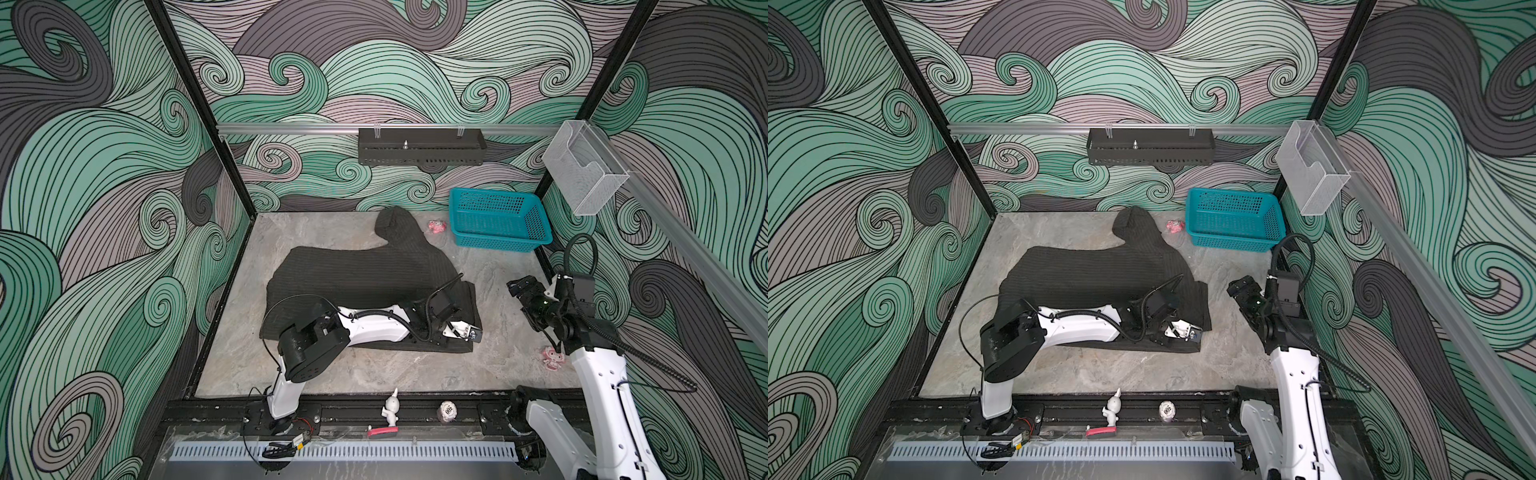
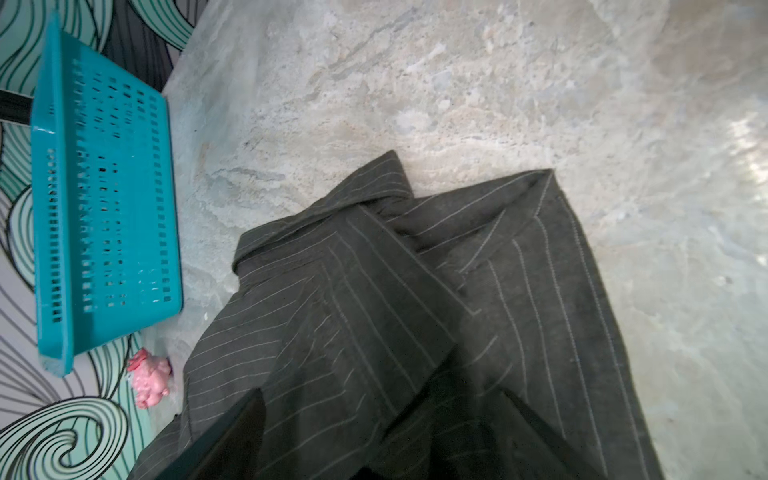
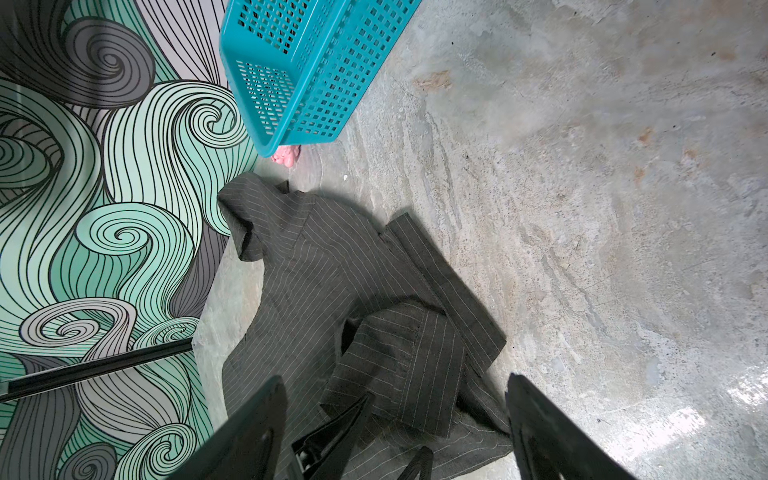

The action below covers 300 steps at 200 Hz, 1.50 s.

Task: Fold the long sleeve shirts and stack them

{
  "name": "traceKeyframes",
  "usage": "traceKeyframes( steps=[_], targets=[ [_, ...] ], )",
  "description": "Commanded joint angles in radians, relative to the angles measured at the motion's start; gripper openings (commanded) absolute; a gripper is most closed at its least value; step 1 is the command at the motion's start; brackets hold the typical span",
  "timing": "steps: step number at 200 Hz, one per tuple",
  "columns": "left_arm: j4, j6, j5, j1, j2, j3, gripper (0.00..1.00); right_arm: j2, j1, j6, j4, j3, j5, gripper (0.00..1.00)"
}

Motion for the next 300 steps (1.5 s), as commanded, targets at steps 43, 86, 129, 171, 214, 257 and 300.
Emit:
traceKeyframes(
  steps=[43,86,129,171,214,257,300],
  targets=[
    [0.018,0.039,0.016,-0.005,0.083,0.119,0.65,0.01,-0.004,-0.019,0.013,0.01,-0.01,0.83],
    [-0.033,0.036,0.019,-0.003,0.083,0.153,0.39,0.014,-0.005,-0.019,0.013,0.005,-0.015,0.82],
    [-0.041,0.022,0.057,-0.001,0.113,0.164,0.15,0.014,-0.004,-0.022,0.014,-0.002,-0.022,0.82],
    [-0.135,-0.171,-0.057,0.02,0.065,0.275,0.0,0.015,-0.006,-0.021,0.013,-0.006,-0.035,0.81],
    [-0.117,-0.579,-0.027,0.132,-0.269,0.209,0.0,0.066,-0.005,-0.033,0.046,-0.017,-0.099,0.78],
    [-0.141,-0.951,-0.058,0.197,-0.543,0.023,0.0,0.196,0.11,-0.078,0.063,0.004,-0.124,0.76],
    [-0.053,-1.16,-0.054,0.221,-0.787,-0.22,0.0,0.377,0.307,-0.12,0.068,0.051,-0.121,0.76]
  ],
)
